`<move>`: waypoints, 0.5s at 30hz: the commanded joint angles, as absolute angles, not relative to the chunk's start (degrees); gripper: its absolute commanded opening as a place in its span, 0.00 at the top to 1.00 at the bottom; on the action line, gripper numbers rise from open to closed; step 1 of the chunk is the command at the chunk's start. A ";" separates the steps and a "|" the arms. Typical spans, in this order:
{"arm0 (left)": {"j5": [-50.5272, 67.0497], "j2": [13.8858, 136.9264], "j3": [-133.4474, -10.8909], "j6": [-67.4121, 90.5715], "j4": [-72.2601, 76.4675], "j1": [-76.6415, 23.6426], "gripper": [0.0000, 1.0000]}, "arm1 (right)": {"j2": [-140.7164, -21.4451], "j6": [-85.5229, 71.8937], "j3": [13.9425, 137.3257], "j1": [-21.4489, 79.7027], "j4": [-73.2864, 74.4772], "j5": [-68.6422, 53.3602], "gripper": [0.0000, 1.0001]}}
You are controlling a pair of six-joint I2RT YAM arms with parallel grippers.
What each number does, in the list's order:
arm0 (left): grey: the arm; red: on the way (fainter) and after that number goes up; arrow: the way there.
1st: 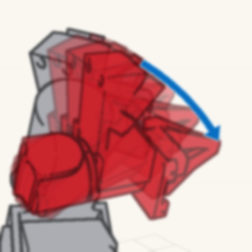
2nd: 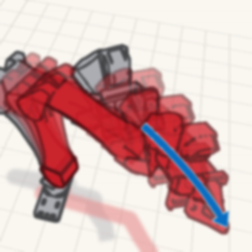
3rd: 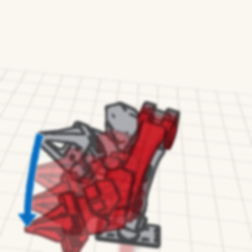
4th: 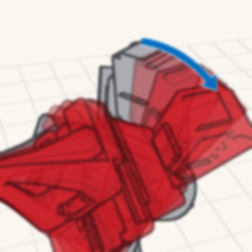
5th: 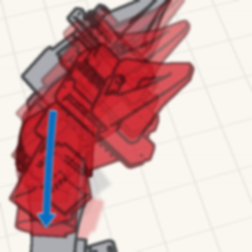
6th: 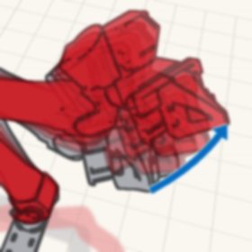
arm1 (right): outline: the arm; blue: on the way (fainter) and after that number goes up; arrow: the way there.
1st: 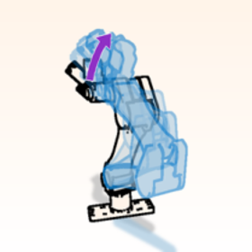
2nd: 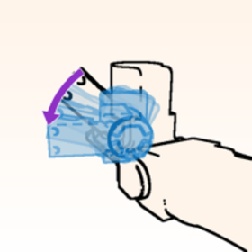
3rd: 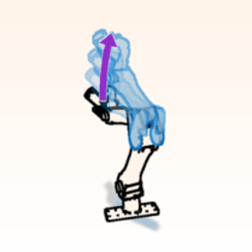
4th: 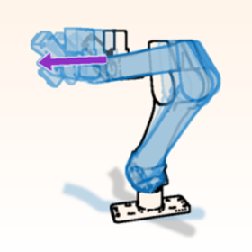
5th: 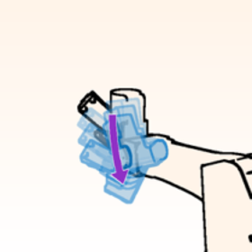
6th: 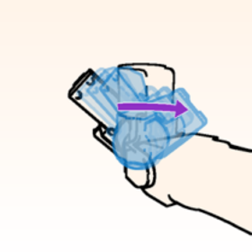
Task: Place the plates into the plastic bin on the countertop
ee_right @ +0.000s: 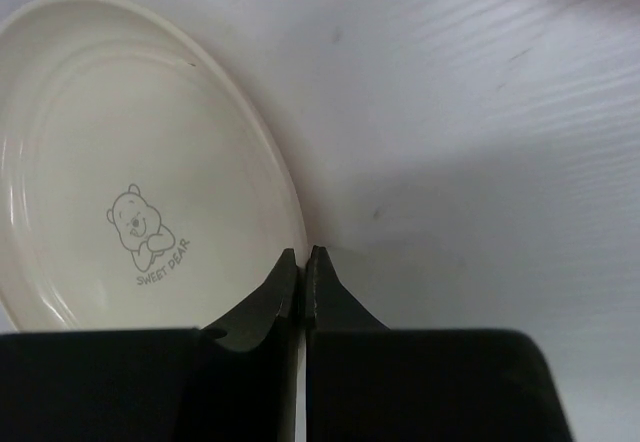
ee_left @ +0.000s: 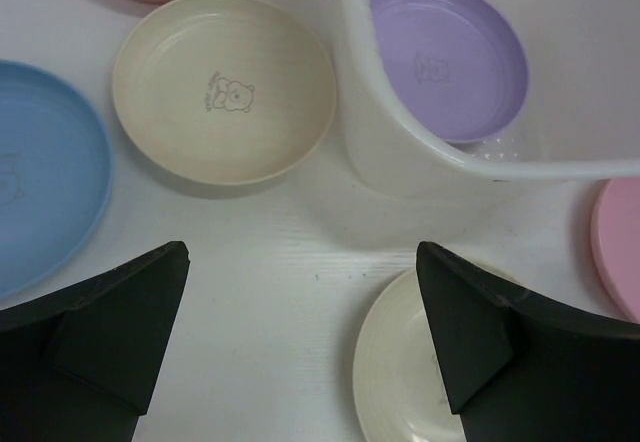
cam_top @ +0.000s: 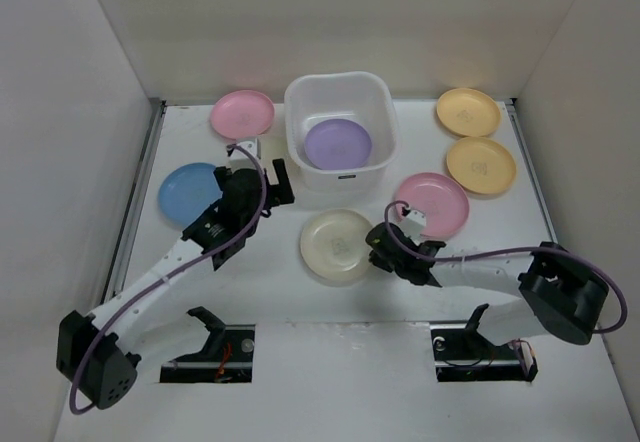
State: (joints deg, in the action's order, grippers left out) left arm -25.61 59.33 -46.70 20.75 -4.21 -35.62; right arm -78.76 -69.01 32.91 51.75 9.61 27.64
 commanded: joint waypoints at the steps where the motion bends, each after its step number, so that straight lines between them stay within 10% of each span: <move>1: -29.87 51.53 -44.48 21.54 -7.02 -33.98 0.00 | -78.23 -65.14 34.45 57.59 14.06 23.39 1.00; 9: -34.19 39.74 -37.72 23.81 -12.83 -30.89 0.00 | -72.87 -55.83 52.70 67.81 31.89 33.99 1.00; 15: -34.36 37.09 -33.23 29.26 -16.43 -32.12 0.00 | -70.23 -40.89 64.67 57.28 31.73 40.25 1.00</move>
State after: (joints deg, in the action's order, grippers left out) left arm -33.10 38.00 -34.83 25.69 -14.13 -31.20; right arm -72.93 -50.26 58.92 62.37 30.44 33.15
